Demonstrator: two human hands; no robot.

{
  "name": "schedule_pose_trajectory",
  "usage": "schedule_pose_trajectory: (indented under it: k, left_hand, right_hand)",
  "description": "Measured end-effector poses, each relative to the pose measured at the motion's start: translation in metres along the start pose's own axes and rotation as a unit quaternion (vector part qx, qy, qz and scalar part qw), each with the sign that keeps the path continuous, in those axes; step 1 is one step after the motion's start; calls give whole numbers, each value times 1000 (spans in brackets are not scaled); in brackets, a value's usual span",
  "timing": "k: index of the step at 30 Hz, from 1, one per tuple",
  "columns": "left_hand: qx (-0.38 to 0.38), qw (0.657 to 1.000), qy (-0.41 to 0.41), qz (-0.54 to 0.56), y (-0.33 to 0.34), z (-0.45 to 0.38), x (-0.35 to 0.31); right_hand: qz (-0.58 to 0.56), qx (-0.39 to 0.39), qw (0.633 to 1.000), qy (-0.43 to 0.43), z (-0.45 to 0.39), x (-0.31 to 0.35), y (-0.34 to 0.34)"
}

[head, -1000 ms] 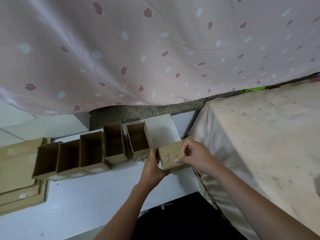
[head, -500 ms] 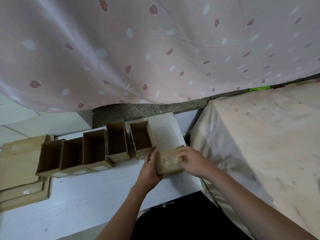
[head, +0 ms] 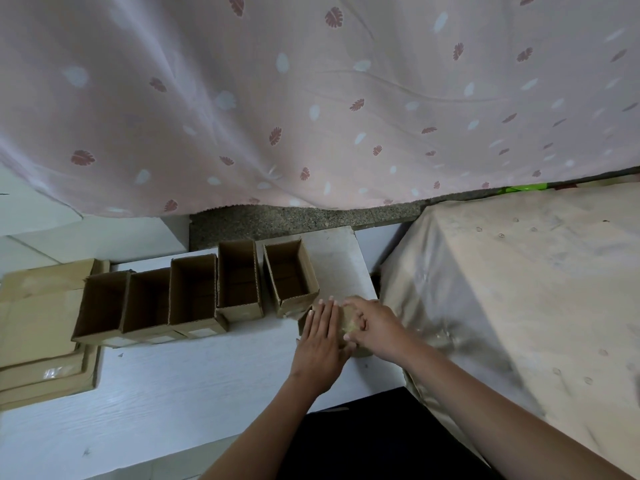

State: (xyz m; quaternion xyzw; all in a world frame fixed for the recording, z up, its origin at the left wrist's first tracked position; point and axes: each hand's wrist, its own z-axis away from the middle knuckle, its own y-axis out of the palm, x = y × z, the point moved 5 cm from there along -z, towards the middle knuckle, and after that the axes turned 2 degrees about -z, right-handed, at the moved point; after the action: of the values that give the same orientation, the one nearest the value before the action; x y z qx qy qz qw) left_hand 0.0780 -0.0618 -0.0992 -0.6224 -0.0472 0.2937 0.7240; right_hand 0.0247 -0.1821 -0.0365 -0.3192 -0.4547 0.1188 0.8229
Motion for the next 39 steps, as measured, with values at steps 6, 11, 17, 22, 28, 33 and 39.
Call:
schedule_pose_trajectory:
  k: [6, 11, 17, 22, 28, 33, 39]
  left_hand:
    - [6, 1000, -17, -18, 4, 0, 0]
    - [21, 999, -25, -40, 2, -6, -1]
    - [-1, 999, -31, -39, 4, -5, 0]
    - [-7, 998, -44, -32, 4, -2, -3]
    - [-10, 998, -54, -20, 0, 5, -8]
    - [-20, 995, -89, -41, -16, 13, -7]
    - [-50, 982, -183, 10, -41, 48, 3]
  right_hand:
    - [30, 13, 999, 36, 1, -7, 4]
    - [60, 7, 997, 56, 9, -9, 0]
    - [51, -63, 995, 55, 13, -2, -20]
    - [-22, -104, 993, 46, 18, -3, -26]
    - [35, -41, 998, 32, 18, 4, -22]
    - [86, 13, 994, 68, 17, 0, -20]
    - [57, 55, 997, 14, 28, 18, -15]
